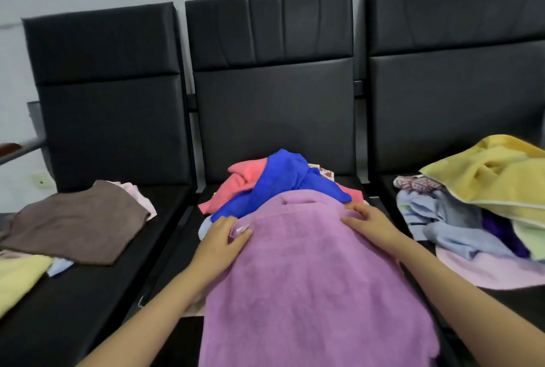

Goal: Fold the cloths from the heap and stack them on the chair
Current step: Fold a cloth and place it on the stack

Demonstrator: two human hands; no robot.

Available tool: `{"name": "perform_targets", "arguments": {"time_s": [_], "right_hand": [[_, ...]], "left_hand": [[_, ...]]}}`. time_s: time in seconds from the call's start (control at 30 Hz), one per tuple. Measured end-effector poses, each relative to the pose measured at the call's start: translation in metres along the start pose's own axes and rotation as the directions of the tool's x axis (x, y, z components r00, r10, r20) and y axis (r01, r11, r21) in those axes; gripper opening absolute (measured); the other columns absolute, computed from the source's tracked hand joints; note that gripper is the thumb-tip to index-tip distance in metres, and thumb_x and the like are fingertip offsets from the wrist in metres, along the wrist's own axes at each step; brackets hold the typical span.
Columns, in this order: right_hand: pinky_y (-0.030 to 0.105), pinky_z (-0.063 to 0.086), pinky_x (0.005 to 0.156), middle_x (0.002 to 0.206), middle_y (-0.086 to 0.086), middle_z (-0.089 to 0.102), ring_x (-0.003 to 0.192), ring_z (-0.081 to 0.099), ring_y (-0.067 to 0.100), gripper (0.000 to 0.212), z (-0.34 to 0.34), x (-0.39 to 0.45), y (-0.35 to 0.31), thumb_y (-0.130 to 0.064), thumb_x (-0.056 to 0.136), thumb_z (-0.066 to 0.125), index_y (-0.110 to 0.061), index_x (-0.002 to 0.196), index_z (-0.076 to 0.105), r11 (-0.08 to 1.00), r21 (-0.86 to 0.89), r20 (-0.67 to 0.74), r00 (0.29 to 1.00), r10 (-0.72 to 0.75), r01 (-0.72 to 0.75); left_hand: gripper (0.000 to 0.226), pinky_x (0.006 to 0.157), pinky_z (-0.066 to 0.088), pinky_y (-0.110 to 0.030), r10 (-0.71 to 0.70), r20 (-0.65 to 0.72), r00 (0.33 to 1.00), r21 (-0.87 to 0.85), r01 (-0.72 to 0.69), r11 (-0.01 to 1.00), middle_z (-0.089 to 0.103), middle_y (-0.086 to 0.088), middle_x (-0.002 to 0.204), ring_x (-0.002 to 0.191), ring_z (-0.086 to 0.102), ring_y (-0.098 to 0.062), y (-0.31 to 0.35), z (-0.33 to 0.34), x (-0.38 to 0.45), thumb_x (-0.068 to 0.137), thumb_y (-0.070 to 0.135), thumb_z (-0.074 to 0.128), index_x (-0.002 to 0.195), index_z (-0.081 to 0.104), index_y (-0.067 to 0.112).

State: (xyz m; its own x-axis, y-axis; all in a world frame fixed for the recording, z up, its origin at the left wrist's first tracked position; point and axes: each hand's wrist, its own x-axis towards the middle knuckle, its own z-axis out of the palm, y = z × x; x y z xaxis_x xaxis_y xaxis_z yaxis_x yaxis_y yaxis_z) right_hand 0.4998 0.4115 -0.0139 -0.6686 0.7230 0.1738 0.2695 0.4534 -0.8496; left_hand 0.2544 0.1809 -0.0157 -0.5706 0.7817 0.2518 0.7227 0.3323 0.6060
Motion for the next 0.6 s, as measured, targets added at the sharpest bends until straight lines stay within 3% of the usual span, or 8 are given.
{"name": "perform_targets", "arguments": {"time_s": [0.1,0.17,0.27,0.37,0.47,0.53,0.6], "right_hand": [[0.005,0.039,0.062,0.077,-0.011,0.062,0.066,0.053,-0.004,0.006,-0.004,0.000,0.002,-0.013,0.087,0.069,-0.014,0.082,0.067,0.996,0.084,-0.057,0.998,0.023,-0.018],[0.008,0.040,0.060,0.071,-0.011,0.061,0.062,0.052,-0.003,0.007,-0.006,-0.002,-0.003,-0.014,0.085,0.071,-0.011,0.079,0.068,0.990,0.136,-0.059,0.998,0.039,-0.031],[0.019,0.041,0.066,0.072,-0.009,0.062,0.066,0.053,0.004,0.012,-0.008,-0.005,-0.005,-0.019,0.084,0.073,-0.011,0.077,0.069,0.986,0.150,0.023,0.997,0.073,-0.076],[0.020,0.039,0.061,0.067,-0.011,0.060,0.060,0.052,0.003,0.014,-0.015,-0.010,-0.006,-0.022,0.085,0.072,-0.015,0.073,0.071,0.981,0.129,0.053,0.989,0.140,-0.145],[0.020,0.037,0.056,0.062,-0.006,0.057,0.063,0.051,0.010,0.019,-0.021,-0.019,-0.013,-0.017,0.087,0.069,-0.006,0.071,0.069,0.983,0.143,-0.030,0.992,0.120,-0.114],[0.019,0.036,0.054,0.063,-0.001,0.055,0.066,0.048,0.014,0.022,-0.030,-0.026,-0.030,-0.015,0.088,0.068,-0.004,0.069,0.066,0.981,0.187,-0.137,0.988,0.071,-0.045],[0.021,0.038,0.055,0.063,-0.005,0.058,0.064,0.050,0.010,0.017,-0.045,-0.032,-0.055,-0.019,0.087,0.070,-0.013,0.070,0.070,0.966,0.259,-0.251,0.967,0.053,0.014]], "left_hand": [[0.031,0.064,0.038,-0.029,-0.045,-0.040,0.998,-0.152,0.038,0.988,0.053,0.000,0.075,0.069,0.048,-0.011,0.002,-0.005,-0.005,0.094,0.034,0.058,0.075,0.054,0.010],[0.026,0.064,0.039,-0.026,-0.094,-0.009,0.996,-0.231,0.089,0.969,0.058,-0.005,0.076,0.067,0.050,-0.009,0.005,-0.009,-0.008,0.095,0.033,0.056,0.079,0.061,0.014],[0.021,0.076,0.045,-0.025,-0.131,0.010,0.991,-0.331,0.127,0.935,0.067,-0.004,0.091,0.083,0.060,-0.012,0.009,-0.012,-0.011,0.096,0.033,0.056,0.092,0.069,0.017],[0.014,0.082,0.047,-0.025,-0.145,0.012,0.989,-0.344,0.140,0.928,0.069,0.004,0.095,0.091,0.061,-0.011,0.012,-0.014,-0.011,0.094,0.034,0.060,0.088,0.070,0.027],[0.027,0.074,0.045,-0.030,-0.177,-0.001,0.984,-0.321,0.168,0.932,0.063,0.014,0.079,0.077,0.054,-0.011,0.014,-0.023,-0.010,0.090,0.038,0.064,0.072,0.065,0.018],[0.036,0.066,0.040,-0.031,-0.181,-0.055,0.982,-0.340,0.152,0.928,0.059,0.008,0.068,0.069,0.047,-0.012,0.020,-0.035,-0.010,0.089,0.030,0.067,0.066,0.061,0.004],[0.028,0.063,0.038,-0.029,-0.158,-0.109,0.981,-0.337,0.113,0.935,0.060,0.001,0.069,0.066,0.048,-0.011,0.033,-0.051,-0.010,0.090,0.024,0.067,0.073,0.068,0.002]]}}
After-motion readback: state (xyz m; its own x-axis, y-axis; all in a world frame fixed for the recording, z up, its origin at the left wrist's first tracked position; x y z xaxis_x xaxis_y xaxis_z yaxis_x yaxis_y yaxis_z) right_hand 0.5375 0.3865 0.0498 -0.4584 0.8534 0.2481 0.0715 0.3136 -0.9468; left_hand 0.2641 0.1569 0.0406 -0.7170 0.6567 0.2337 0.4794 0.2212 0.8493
